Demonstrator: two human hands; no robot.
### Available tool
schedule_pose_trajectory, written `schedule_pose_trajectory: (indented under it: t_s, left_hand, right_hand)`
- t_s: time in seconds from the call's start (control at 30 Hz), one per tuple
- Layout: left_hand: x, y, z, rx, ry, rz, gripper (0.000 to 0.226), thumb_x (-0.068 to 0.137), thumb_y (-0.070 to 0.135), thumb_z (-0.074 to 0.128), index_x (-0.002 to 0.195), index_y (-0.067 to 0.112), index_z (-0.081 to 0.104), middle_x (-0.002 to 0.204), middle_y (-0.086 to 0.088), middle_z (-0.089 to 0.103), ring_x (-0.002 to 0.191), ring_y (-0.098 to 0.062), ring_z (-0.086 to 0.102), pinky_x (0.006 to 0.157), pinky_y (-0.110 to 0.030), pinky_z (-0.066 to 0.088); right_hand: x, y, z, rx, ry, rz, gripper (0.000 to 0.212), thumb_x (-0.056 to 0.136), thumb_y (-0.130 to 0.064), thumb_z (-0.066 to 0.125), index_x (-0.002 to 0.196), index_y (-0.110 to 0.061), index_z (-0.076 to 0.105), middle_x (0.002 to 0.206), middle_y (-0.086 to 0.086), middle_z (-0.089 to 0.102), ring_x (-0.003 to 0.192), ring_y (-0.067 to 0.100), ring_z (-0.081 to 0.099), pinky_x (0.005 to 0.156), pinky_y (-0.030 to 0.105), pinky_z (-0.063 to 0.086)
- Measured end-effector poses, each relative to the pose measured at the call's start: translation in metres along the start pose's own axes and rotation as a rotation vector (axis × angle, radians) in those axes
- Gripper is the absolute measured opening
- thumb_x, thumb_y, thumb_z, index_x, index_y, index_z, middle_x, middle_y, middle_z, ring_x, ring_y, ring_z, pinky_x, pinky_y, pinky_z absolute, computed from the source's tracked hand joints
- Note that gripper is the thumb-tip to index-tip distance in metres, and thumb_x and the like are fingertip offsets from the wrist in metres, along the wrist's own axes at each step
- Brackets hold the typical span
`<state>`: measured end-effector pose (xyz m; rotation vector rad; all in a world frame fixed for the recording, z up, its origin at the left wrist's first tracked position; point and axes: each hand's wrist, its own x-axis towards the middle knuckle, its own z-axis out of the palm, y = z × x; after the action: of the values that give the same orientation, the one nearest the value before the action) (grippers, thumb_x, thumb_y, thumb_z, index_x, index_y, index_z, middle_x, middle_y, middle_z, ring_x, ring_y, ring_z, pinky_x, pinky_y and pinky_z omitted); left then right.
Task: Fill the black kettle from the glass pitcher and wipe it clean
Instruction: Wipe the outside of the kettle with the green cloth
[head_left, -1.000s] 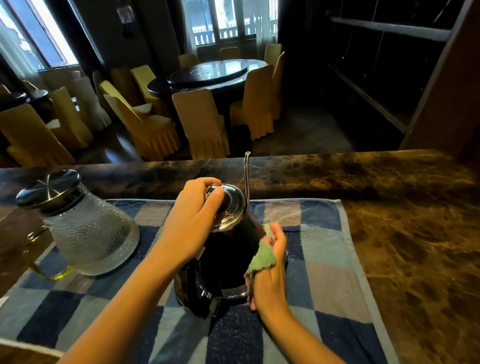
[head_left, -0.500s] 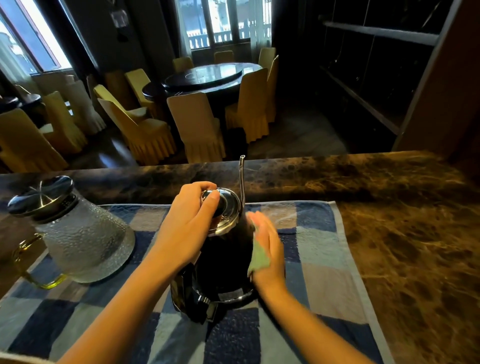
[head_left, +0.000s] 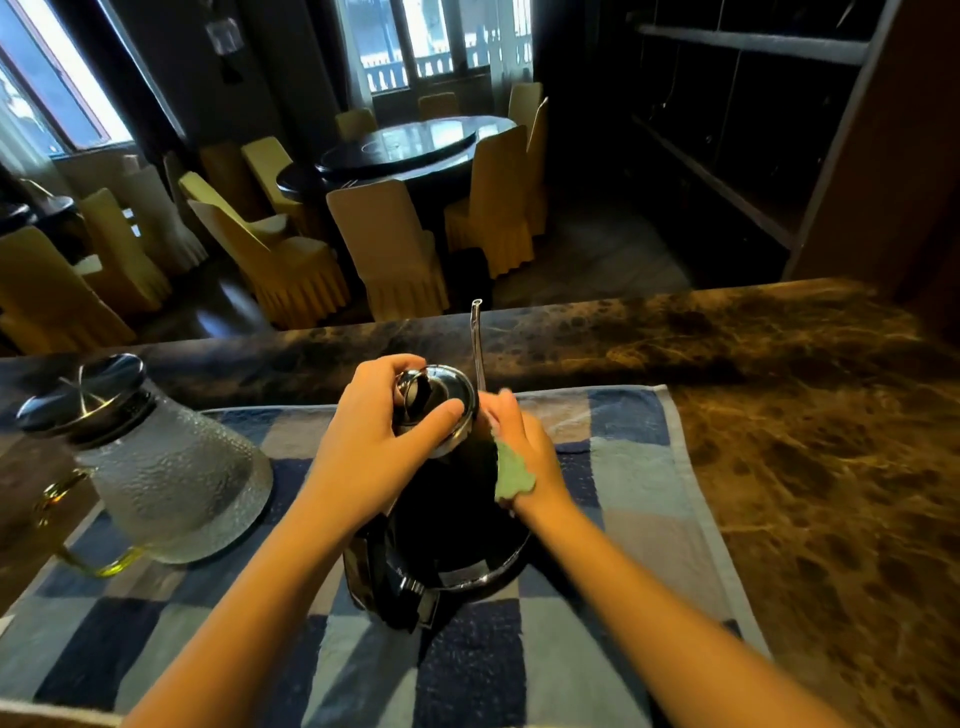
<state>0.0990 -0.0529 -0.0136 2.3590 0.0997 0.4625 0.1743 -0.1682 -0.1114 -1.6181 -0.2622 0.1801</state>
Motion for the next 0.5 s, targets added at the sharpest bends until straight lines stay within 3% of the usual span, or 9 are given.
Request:
schedule_pose_trajectory:
  t_s: [0.07, 0.13, 0.2, 0.3, 0.4, 0.5]
  left_hand:
    - [0.0, -0.001, 0.0, 0.003, 0.0, -0.006, 0.049, 0.08, 0.044, 0.066, 0.122, 0.029, 0.044, 0.119, 0.006, 0.049, 0.11, -0.011, 0.051, 0.083, -0.017, 0.04]
    - [0.0, -0.001, 0.0, -0.003, -0.003, -0.014, 0.055, 0.077, 0.048, 0.062, 0.124, 0.027, 0.045, 0.12, 0.005, 0.049, 0.111, -0.013, 0.052, 0.087, -0.024, 0.043]
    - [0.0, 0.0, 0.001, -0.008, -0.005, -0.027, 0.055, 0.077, 0.048, 0.06, 0.125, 0.026, 0.045, 0.121, 0.004, 0.05, 0.111, -0.014, 0.053, 0.091, -0.031, 0.046]
    - [-0.001, 0.001, 0.0, -0.025, 0.008, -0.031, 0.05, 0.081, 0.043, 0.063, 0.124, 0.026, 0.045, 0.119, 0.003, 0.052, 0.11, -0.014, 0.053, 0.092, -0.034, 0.046]
    - [-0.001, 0.0, 0.001, -0.019, 0.018, -0.024, 0.044, 0.085, 0.034, 0.065, 0.124, 0.024, 0.046, 0.117, 0.003, 0.053, 0.108, -0.014, 0.054, 0.088, -0.027, 0.045]
    - [0.001, 0.001, 0.0, -0.019, 0.009, -0.037, 0.052, 0.076, 0.046, 0.059, 0.123, 0.027, 0.046, 0.118, 0.006, 0.052, 0.108, -0.012, 0.054, 0.088, -0.027, 0.045]
  right_hand:
    - [-0.028, 0.025, 0.013, 0.09, 0.189, -0.04, 0.026, 0.099, -0.042, 0.034, 0.101, -0.055, 0.056, 0.114, -0.023, 0.059, 0.111, 0.001, 0.055, 0.104, 0.039, 0.043]
    - [-0.058, 0.036, 0.025, 0.175, 0.29, -0.103, 0.031, 0.095, -0.05, 0.026, 0.123, -0.054, 0.04, 0.134, -0.026, 0.044, 0.128, -0.005, 0.042, 0.112, 0.035, 0.035]
    - [-0.067, 0.033, 0.032, 0.166, 0.291, -0.115, 0.042, 0.089, -0.06, 0.024, 0.13, -0.056, 0.031, 0.14, -0.031, 0.034, 0.134, -0.006, 0.033, 0.114, 0.035, 0.033]
    - [-0.055, -0.01, 0.027, 0.014, 0.223, -0.239, 0.047, 0.094, -0.056, 0.021, 0.137, -0.049, 0.038, 0.143, -0.027, 0.041, 0.131, 0.001, 0.042, 0.107, 0.036, 0.041]
    - [-0.019, -0.034, 0.017, 0.008, 0.054, -0.299, 0.047, 0.094, -0.05, 0.019, 0.125, -0.041, 0.053, 0.129, -0.011, 0.061, 0.119, 0.008, 0.055, 0.097, 0.032, 0.046]
    - [0.014, -0.023, 0.003, 0.052, -0.059, -0.128, 0.047, 0.089, -0.053, 0.029, 0.086, -0.033, 0.072, 0.089, -0.004, 0.072, 0.092, 0.016, 0.064, 0.082, 0.034, 0.048]
